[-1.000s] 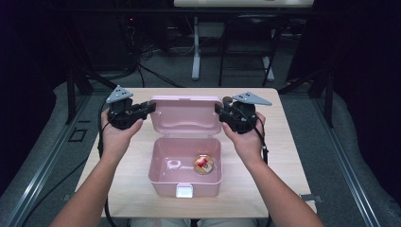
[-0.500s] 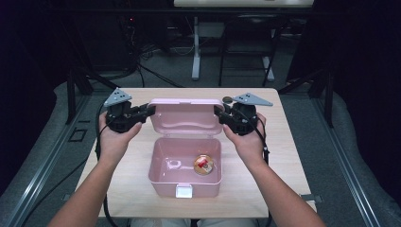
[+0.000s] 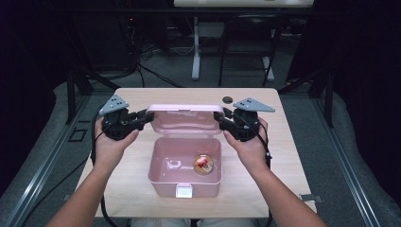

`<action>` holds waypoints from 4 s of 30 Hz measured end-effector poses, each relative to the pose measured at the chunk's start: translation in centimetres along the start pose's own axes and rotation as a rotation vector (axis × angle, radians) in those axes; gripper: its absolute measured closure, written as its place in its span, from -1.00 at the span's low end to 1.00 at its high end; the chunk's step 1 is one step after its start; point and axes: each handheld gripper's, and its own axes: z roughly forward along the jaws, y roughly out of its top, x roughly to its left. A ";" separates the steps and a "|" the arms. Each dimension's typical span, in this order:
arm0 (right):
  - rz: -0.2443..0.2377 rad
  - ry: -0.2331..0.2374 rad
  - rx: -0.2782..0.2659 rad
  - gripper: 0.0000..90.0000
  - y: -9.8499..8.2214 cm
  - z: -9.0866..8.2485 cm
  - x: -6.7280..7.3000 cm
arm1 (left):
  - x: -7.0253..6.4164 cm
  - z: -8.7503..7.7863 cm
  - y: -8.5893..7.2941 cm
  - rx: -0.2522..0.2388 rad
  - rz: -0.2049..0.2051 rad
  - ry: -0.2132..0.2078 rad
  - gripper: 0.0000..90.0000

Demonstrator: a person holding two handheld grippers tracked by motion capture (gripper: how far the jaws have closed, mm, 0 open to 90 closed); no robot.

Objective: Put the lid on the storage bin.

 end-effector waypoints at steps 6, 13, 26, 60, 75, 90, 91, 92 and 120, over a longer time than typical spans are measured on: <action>-0.017 0.004 0.010 0.44 -0.4 -0.6 0.2 | -0.2 -0.6 -0.4 -0.006 0.007 -0.014 0.62; -0.016 0.016 0.014 0.41 -0.7 -1.1 0.3 | -0.4 -1.2 -0.9 0.007 0.016 -0.026 0.61; -0.007 0.032 0.017 0.40 -1.3 -1.6 0.5 | -0.9 -1.8 -1.4 0.017 0.033 -0.029 0.60; -0.015 0.079 0.031 0.58 -3.4 -3.8 0.6 | -2.5 -3.8 -3.3 0.017 0.065 -0.050 0.72; -0.035 0.103 0.052 0.54 -4.4 -4.8 1.0 | -2.9 -4.5 -3.9 0.047 0.073 -0.073 0.66; -0.044 0.123 0.076 0.54 -5.5 -5.7 1.3 | -3.4 -5.1 -5.1 0.064 0.066 -0.093 0.66; -0.041 0.126 0.078 0.54 -5.7 -5.7 1.4 | -3.4 -5.1 -5.2 0.064 0.065 -0.094 0.66; -0.042 0.127 0.079 0.54 -5.8 -5.8 1.4 | -3.5 -5.1 -5.4 0.068 0.066 -0.094 0.66; -0.016 0.151 0.125 0.53 -8.7 -6.2 0.9 | -4.1 -5.3 -8.2 0.103 0.048 -0.116 0.67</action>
